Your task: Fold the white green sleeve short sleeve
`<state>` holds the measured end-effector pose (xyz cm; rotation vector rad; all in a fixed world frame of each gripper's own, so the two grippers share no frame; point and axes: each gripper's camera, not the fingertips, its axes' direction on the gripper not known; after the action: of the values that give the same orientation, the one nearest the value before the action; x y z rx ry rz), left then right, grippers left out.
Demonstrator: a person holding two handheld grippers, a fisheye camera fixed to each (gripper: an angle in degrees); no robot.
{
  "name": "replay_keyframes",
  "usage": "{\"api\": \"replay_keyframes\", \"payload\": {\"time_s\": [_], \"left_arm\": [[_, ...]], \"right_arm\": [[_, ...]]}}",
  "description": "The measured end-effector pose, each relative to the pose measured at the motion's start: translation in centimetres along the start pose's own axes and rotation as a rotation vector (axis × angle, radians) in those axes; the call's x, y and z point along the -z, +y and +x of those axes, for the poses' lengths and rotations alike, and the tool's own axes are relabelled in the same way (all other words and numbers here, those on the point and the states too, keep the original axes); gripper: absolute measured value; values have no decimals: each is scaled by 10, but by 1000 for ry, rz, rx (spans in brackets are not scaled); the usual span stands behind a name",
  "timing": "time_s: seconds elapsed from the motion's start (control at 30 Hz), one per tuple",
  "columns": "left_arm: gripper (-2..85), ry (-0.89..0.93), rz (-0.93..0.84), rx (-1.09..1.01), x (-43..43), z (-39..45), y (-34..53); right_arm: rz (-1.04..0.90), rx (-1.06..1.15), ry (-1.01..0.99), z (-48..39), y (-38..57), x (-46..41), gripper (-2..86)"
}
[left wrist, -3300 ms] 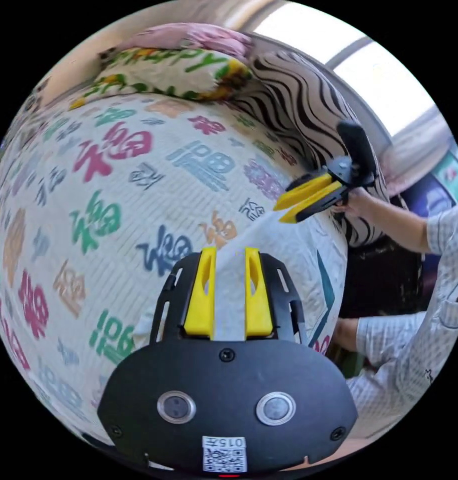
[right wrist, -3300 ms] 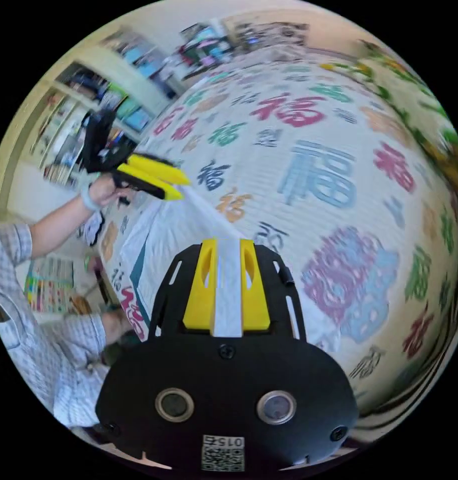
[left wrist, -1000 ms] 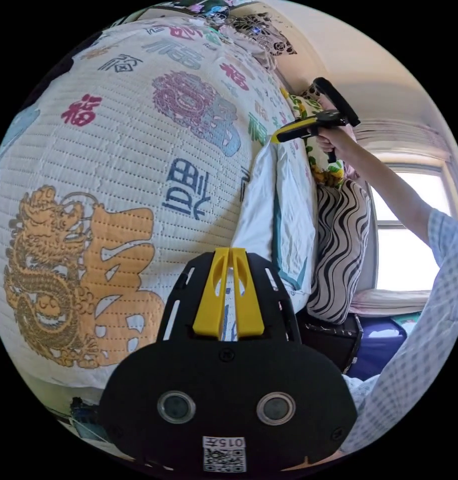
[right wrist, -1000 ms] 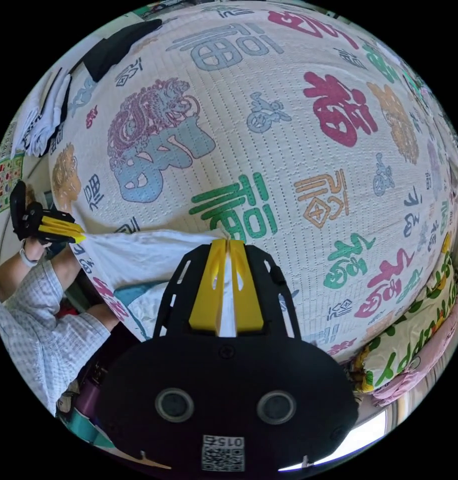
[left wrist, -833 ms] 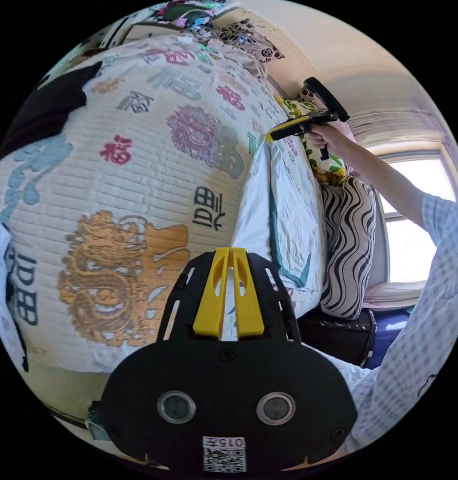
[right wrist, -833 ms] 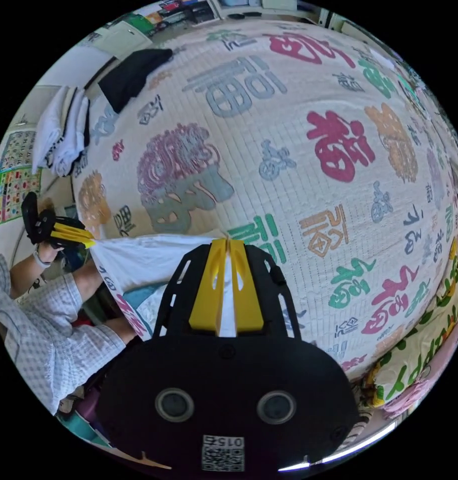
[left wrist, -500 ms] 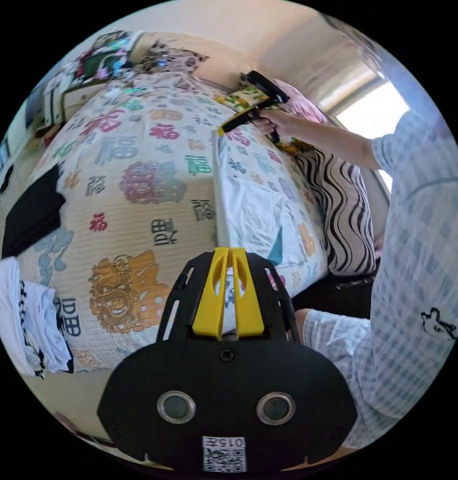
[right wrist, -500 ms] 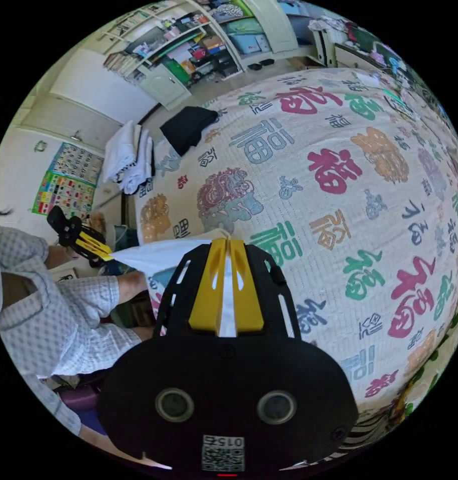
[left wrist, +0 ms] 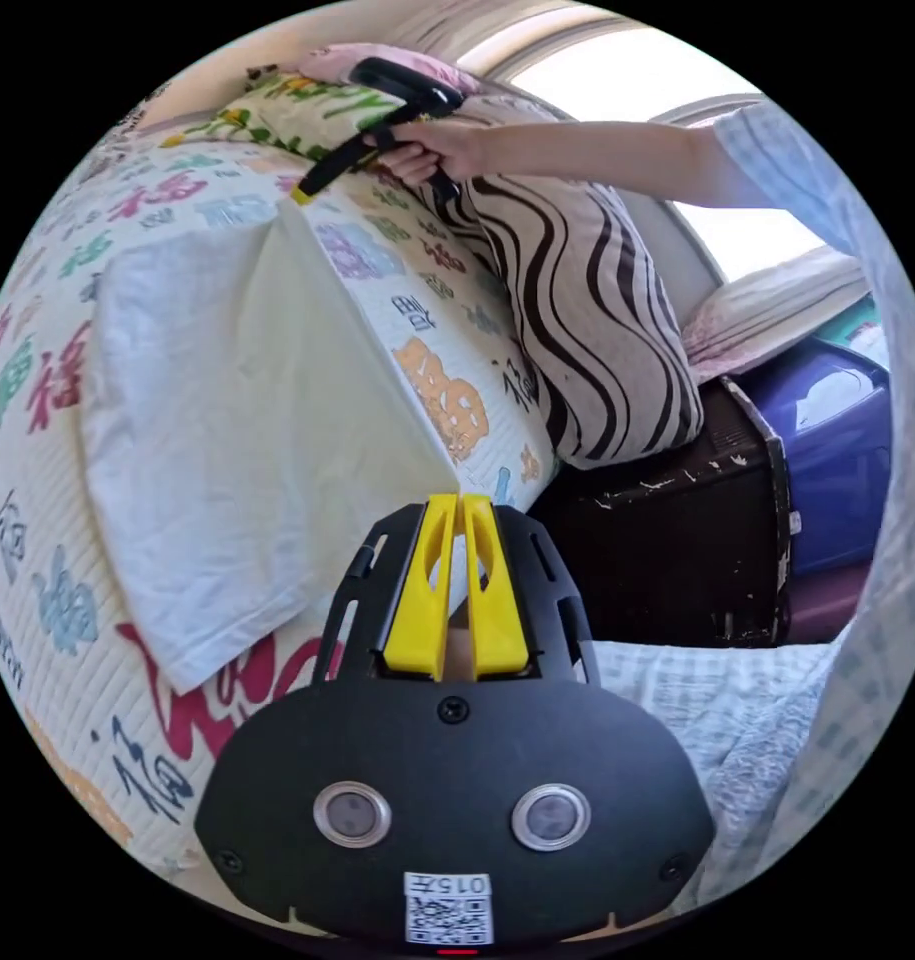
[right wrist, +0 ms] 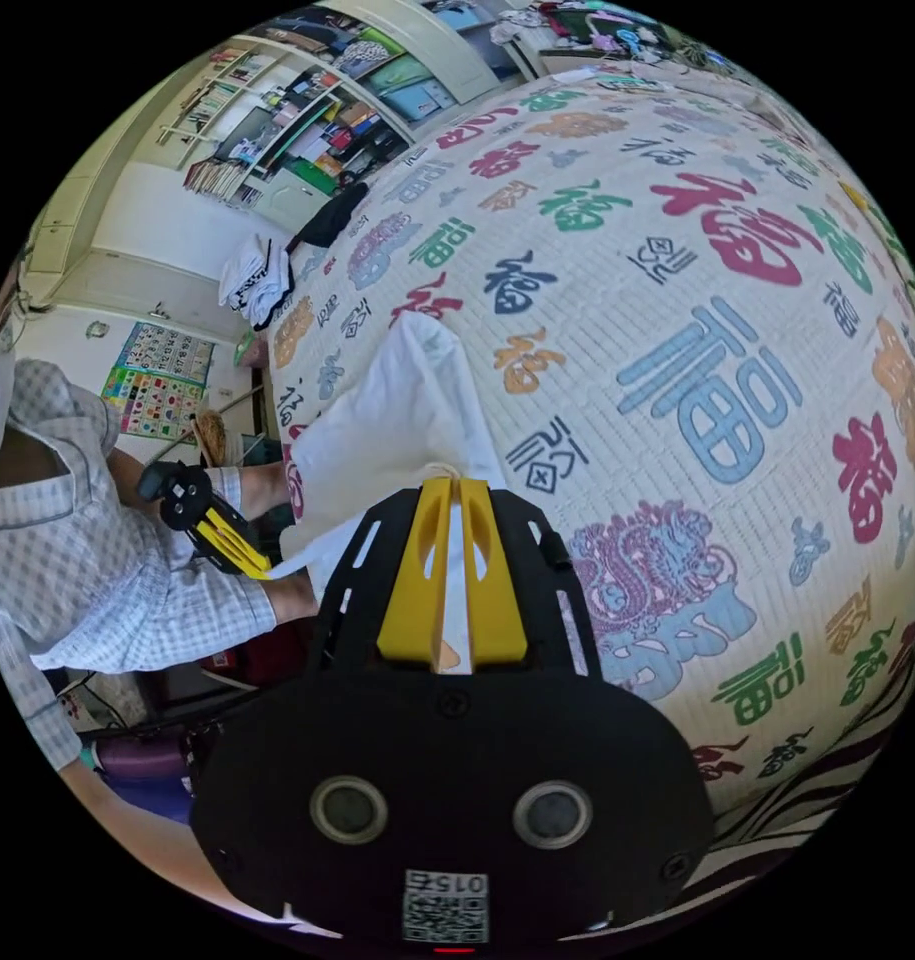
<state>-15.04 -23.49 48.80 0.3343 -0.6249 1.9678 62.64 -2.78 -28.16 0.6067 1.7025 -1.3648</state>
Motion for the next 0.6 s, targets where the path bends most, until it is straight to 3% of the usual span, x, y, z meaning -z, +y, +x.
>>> {"api": "replay_keyframes", "payload": {"time_s": [0.23,0.4,0.6], "left_arm": [[55,-2,-148,-44,-107,-8,-29],[81,97,-258,-97,-148,-23,-38],[82,495,-396,-366,-108,-47,-64]], "right_arm": [[55,-68,-56,57,90,-31,16],[99,-213,-119,88,169,-37,43],[217,-313,-81,78,227,-21,81]]}}
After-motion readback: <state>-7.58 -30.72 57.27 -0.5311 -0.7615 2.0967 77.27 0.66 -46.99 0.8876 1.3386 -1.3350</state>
